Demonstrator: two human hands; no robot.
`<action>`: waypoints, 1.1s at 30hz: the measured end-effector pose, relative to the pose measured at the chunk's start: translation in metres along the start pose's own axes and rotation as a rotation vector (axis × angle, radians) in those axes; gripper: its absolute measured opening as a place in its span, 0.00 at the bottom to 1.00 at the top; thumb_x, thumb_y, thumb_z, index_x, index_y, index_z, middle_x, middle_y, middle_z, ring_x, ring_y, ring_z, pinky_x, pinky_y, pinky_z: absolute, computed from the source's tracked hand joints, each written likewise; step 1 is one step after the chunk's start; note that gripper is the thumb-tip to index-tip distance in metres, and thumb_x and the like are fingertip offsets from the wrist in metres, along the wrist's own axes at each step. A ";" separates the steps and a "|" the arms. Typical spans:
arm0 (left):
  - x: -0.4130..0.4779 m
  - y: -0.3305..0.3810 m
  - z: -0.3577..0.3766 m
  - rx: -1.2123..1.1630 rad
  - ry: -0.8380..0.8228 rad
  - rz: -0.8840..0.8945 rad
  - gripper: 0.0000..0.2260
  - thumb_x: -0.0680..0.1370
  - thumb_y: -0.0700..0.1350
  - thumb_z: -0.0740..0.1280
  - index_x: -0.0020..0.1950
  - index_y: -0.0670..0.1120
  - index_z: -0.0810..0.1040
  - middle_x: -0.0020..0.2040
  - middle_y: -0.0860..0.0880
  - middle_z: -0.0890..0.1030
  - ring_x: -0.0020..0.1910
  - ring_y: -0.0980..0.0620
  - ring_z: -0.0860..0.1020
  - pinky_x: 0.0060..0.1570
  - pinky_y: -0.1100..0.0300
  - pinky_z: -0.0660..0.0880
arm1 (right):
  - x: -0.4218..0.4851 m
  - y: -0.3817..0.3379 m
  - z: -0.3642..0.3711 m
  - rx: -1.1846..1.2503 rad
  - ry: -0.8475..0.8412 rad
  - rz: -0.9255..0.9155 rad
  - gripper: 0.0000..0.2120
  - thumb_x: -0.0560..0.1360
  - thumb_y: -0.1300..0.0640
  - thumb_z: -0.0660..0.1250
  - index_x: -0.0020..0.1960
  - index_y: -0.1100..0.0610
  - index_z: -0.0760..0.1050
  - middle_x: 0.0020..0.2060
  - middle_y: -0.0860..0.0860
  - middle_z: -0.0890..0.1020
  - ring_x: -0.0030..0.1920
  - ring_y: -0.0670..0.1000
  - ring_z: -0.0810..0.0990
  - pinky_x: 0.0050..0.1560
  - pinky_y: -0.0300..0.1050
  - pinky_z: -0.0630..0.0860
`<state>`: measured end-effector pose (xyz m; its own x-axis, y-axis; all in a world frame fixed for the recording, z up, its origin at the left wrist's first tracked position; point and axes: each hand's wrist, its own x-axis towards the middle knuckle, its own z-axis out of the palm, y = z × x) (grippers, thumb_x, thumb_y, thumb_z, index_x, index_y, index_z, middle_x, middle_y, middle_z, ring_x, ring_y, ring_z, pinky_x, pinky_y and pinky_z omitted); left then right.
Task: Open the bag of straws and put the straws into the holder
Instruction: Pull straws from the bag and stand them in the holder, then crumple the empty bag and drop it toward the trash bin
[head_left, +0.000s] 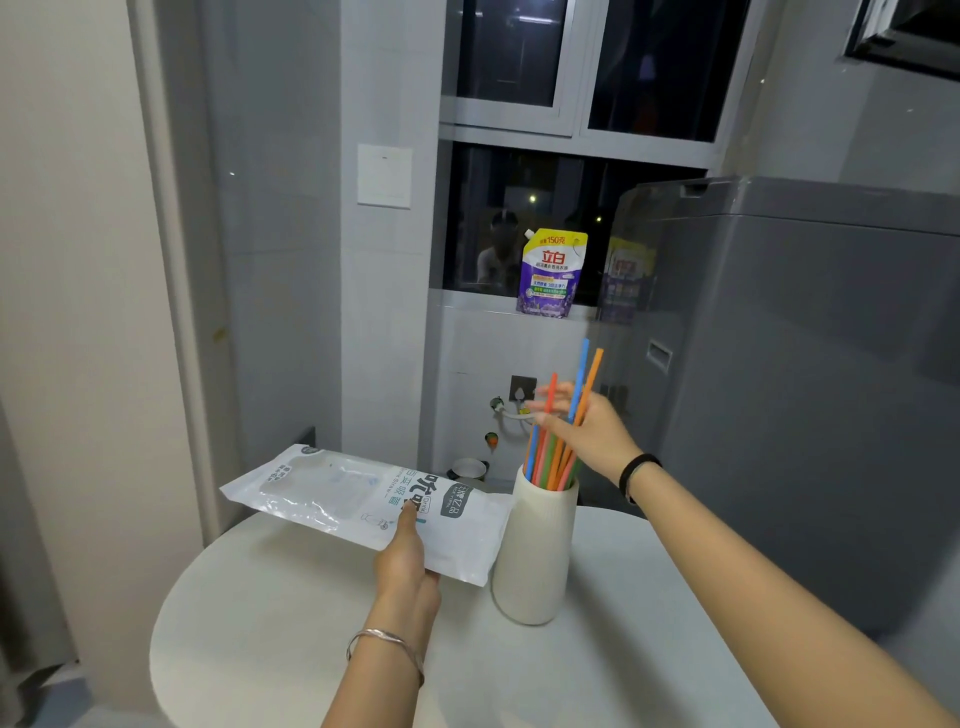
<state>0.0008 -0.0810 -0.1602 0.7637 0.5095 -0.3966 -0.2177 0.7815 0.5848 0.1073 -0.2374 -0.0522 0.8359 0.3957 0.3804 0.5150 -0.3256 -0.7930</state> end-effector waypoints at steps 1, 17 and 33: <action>0.000 0.001 0.000 -0.001 -0.001 0.003 0.14 0.80 0.43 0.64 0.65 0.44 0.72 0.53 0.46 0.79 0.41 0.50 0.78 0.48 0.50 0.76 | 0.001 -0.005 -0.003 0.055 0.053 -0.024 0.22 0.73 0.60 0.69 0.65 0.56 0.69 0.54 0.49 0.80 0.52 0.46 0.79 0.58 0.50 0.78; -0.002 0.003 0.000 0.000 0.003 -0.001 0.16 0.79 0.42 0.64 0.67 0.43 0.72 0.63 0.43 0.78 0.48 0.46 0.78 0.56 0.49 0.74 | -0.007 0.005 -0.005 -0.754 -0.205 -0.075 0.30 0.77 0.40 0.55 0.75 0.50 0.56 0.75 0.50 0.61 0.75 0.53 0.58 0.74 0.55 0.50; -0.015 0.010 0.000 0.004 -0.097 -0.029 0.17 0.79 0.47 0.66 0.66 0.45 0.72 0.59 0.44 0.80 0.46 0.49 0.80 0.53 0.49 0.76 | -0.025 0.010 0.011 -0.837 -0.042 -0.136 0.23 0.79 0.43 0.53 0.73 0.45 0.61 0.75 0.50 0.60 0.75 0.52 0.58 0.74 0.52 0.52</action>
<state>-0.0128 -0.0811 -0.1479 0.8248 0.4494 -0.3431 -0.1926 0.7938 0.5769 0.0892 -0.2410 -0.0747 0.7575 0.5035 0.4156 0.5949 -0.7945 -0.1218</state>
